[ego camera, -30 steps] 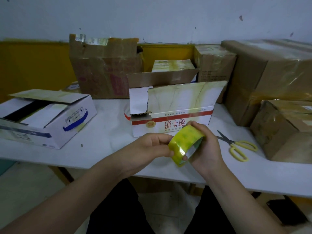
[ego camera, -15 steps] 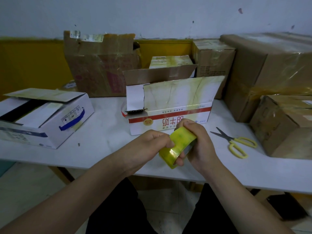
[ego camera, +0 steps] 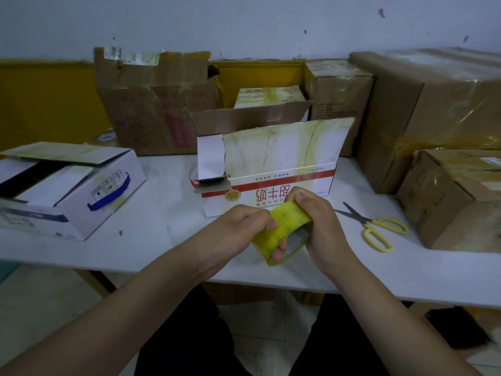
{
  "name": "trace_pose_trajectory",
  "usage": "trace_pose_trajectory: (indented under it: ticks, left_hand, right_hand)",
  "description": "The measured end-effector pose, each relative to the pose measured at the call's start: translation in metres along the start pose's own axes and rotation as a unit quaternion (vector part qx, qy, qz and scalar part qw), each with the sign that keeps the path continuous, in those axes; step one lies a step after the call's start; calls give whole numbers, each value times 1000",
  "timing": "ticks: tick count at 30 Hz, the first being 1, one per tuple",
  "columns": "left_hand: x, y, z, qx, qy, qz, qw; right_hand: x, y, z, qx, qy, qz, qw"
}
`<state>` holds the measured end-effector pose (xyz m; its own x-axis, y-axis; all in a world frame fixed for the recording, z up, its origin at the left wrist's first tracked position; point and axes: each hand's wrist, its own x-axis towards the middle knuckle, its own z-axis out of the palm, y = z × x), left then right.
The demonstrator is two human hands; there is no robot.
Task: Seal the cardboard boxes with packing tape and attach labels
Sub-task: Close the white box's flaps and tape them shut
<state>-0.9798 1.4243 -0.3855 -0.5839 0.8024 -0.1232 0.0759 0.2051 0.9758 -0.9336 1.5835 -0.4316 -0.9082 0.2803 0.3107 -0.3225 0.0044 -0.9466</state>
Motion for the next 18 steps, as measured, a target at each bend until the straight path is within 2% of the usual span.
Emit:
trace_pose_trajectory:
  ticks: [3, 6, 10, 12, 14, 16, 18]
  left_hand:
    - [-3, 9, -9, 46, -6, 48, 998]
    - [-6, 21, -18, 121, -17, 88, 989]
    - [3, 21, -16, 225, 43, 84, 970]
    - [4, 20, -15, 261, 54, 75, 961]
    - [1, 20, -16, 272, 33, 70, 959]
    - [-1, 21, -16, 268, -5, 55, 962]
    - [-1, 22, -18, 269, -1, 36, 962]
  right_hand:
    - [3, -23, -15, -122, -88, -12, 989]
    - [9, -53, -17, -249, -201, 16, 947]
    - [15, -70, -6, -395, -236, 13, 888]
    - [15, -72, -4, -414, -247, 54, 874]
    - [15, -72, -7, -397, -261, 97, 875]
    - [13, -68, -10, -342, -270, 129, 891]
    - [9, -62, -9, -303, -226, 138, 915]
